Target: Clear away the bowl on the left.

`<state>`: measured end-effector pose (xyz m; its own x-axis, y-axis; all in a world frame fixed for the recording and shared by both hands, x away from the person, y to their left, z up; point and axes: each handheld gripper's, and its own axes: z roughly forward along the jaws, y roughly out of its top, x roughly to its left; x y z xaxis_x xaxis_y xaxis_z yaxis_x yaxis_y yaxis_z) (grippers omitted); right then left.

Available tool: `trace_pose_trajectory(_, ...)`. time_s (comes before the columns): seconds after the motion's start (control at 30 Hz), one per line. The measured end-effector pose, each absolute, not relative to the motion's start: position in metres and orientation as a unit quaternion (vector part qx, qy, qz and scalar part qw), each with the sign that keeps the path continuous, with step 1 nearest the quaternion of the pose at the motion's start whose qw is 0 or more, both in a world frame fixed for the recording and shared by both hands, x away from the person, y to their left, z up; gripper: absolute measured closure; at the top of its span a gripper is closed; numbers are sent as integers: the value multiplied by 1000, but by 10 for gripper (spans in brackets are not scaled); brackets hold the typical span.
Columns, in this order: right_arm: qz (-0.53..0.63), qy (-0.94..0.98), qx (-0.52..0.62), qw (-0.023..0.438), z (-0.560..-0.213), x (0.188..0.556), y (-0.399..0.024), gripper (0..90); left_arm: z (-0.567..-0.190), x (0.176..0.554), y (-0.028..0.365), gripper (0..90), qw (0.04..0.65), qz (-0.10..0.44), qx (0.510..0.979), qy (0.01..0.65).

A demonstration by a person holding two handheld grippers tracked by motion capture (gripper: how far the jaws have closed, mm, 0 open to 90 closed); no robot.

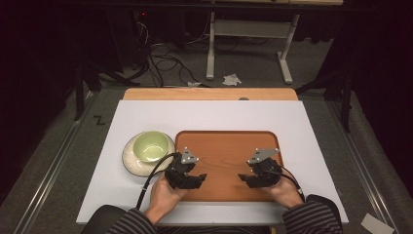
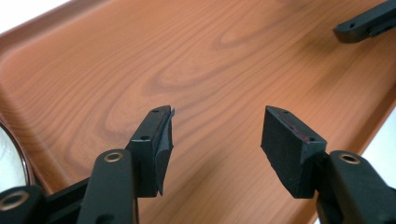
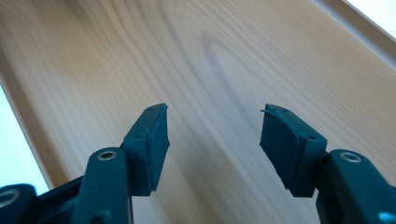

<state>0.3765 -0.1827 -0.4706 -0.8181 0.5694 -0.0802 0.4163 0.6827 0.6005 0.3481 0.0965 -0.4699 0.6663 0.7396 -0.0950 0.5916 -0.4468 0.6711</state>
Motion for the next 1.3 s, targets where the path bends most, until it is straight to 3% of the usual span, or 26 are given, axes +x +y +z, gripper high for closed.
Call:
trace_pose_trajectory(0.5,289,910,268,130,-472,376,-182,434,-463,351,101,464,351,95,840,403)
trace_pose_trajectory(1.1,284,913,263,130,-472,376,-182,434,-458,353,107,437,353,99,838,405)
trace_pose_trajectory(1.3,285,913,263,129,-473,376,-182,434,-459,355,106,440,355,76,843,396)
